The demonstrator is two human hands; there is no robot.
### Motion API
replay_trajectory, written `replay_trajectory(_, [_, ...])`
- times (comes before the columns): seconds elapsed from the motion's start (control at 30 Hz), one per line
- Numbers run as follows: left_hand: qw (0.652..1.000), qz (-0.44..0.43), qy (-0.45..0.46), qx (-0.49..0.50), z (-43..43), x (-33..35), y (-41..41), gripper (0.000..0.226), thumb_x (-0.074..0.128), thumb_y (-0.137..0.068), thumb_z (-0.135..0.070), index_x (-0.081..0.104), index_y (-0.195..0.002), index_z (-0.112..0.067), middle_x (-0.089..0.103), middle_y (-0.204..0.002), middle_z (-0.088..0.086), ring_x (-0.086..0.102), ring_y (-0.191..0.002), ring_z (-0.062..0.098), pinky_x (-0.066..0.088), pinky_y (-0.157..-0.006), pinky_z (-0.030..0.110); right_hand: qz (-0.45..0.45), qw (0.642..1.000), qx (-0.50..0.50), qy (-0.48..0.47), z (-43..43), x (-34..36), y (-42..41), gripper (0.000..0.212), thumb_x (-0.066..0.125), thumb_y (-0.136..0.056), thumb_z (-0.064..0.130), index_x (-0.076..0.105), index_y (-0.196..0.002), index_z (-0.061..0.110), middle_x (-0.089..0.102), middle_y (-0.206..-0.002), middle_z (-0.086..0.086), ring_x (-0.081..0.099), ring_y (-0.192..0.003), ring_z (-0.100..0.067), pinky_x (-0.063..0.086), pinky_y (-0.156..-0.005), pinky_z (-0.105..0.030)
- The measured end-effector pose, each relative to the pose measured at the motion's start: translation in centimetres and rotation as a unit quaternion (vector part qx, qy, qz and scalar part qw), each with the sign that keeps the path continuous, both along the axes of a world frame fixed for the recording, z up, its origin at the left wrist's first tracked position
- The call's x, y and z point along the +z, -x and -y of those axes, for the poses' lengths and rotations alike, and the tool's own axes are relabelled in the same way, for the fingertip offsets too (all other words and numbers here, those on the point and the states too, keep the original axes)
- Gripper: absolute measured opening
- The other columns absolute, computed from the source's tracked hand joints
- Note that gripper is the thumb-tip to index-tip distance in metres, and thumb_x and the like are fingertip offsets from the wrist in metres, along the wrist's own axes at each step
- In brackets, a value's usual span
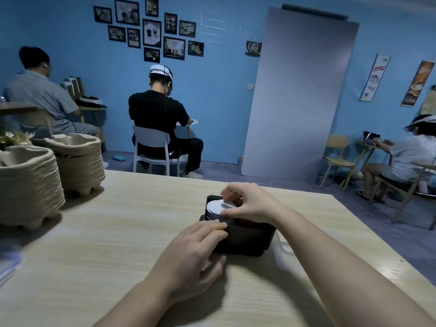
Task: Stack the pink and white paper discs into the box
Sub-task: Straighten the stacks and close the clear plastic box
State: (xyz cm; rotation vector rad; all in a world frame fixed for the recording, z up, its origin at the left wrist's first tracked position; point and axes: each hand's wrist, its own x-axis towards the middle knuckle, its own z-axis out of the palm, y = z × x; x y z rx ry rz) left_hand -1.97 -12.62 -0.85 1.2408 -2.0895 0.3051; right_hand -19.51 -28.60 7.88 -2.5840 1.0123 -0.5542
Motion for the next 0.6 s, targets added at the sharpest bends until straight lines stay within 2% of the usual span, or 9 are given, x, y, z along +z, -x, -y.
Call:
replay_trajectory(0.17, [1.000,0.000,-0.002,0.005,0.10,-0.19,0.03,0.038,0.060,-0.094,-0.038,0.064,-0.126,-0.019,0.061,-0.142,-0.006,0.053,-0.135,0.015,0.045,-0.110,0.031,-0.017,0.999,0.019,0.045,-0.34,-0.33,-0.49,0.029,0.086,-0.079,0.040,0.071,-0.100,0.026,0.069,-0.096,0.013,0.063,-0.091,-0.002,0.052,-0.079,-0.022])
replay_trajectory(0.33, [1.000,0.011,0.004,0.012,-0.01,-0.29,0.18,0.038,0.060,-0.094,-0.038,0.065,-0.127,-0.019,0.061,-0.143,-0.006,0.053,-0.135,0.014,0.044,-0.111,0.031,-0.003,0.999,0.024,0.046,-0.06,-0.63,-0.18,0.030,0.087,-0.079,0.041,0.072,-0.099,0.025,0.070,-0.094,0.011,0.064,-0.091,-0.008,0.055,-0.082,-0.030])
replay_trajectory(0.47, [1.000,0.011,0.008,0.017,0.06,-0.32,0.28,0.038,0.061,-0.092,-0.037,0.066,-0.125,-0.019,0.061,-0.142,-0.006,0.054,-0.134,0.014,0.040,-0.112,0.026,0.002,0.998,0.026,0.057,-0.20,-0.89,-0.23,0.030,0.088,-0.080,0.039,0.069,-0.092,0.020,0.068,-0.087,0.007,0.061,-0.084,-0.014,0.054,-0.077,-0.037])
replay_trajectory(0.6, [1.000,0.021,0.010,0.020,-0.11,-0.43,0.25,0.037,0.061,-0.092,-0.036,0.066,-0.125,-0.019,0.061,-0.143,-0.006,0.053,-0.135,0.014,0.040,-0.112,0.027,0.009,0.998,0.026,0.055,-0.82,-0.54,0.18,0.023,0.083,-0.084,0.039,0.069,-0.091,0.022,0.067,-0.085,0.009,0.060,-0.082,-0.012,0.053,-0.077,-0.036])
